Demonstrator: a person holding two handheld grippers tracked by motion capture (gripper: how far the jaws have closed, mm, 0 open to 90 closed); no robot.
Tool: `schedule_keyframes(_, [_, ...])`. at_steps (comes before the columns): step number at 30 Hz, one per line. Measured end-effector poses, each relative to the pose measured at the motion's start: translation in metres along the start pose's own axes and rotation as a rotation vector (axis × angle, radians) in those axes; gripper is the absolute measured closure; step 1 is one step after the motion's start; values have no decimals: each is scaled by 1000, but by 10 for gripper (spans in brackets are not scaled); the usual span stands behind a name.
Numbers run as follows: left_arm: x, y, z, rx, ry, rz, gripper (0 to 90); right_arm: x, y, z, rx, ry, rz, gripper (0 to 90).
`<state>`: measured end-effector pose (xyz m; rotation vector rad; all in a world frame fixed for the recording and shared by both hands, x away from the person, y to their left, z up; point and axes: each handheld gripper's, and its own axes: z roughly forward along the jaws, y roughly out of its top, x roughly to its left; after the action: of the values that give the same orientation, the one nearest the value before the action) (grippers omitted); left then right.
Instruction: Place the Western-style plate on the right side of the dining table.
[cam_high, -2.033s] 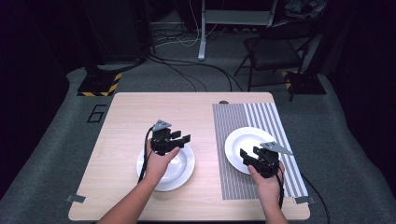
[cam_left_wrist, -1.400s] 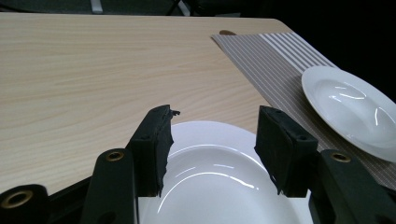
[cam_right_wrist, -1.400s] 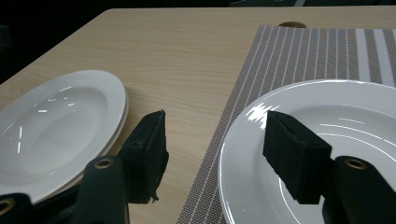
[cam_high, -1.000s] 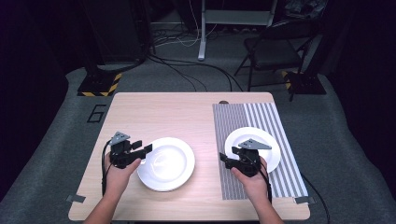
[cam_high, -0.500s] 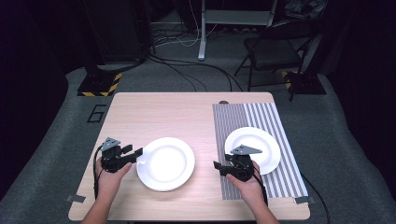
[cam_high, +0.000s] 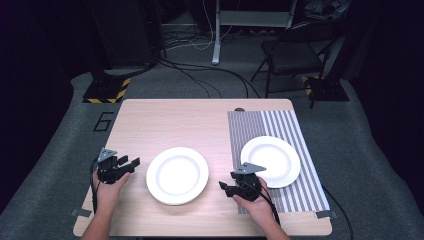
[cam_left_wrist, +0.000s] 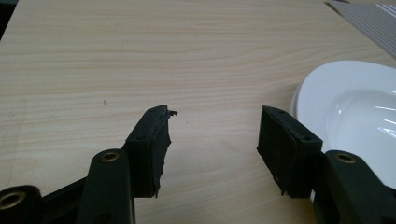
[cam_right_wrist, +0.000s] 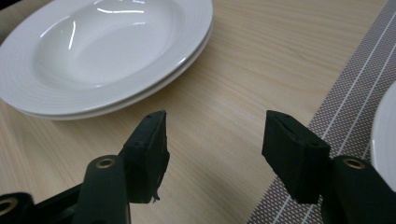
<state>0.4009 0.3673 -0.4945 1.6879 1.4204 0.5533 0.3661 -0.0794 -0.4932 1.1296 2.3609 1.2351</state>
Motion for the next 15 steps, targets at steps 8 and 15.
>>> schedule_keyframes(8, [3, -6, 11, 32, 37, 28, 426, 2, -5, 6, 4, 6, -20, 397])
schedule_keyframes(15, [1, -8, 18, 49, 54, 51, 411, 2, -9, 9, 19, 14, -31, 389])
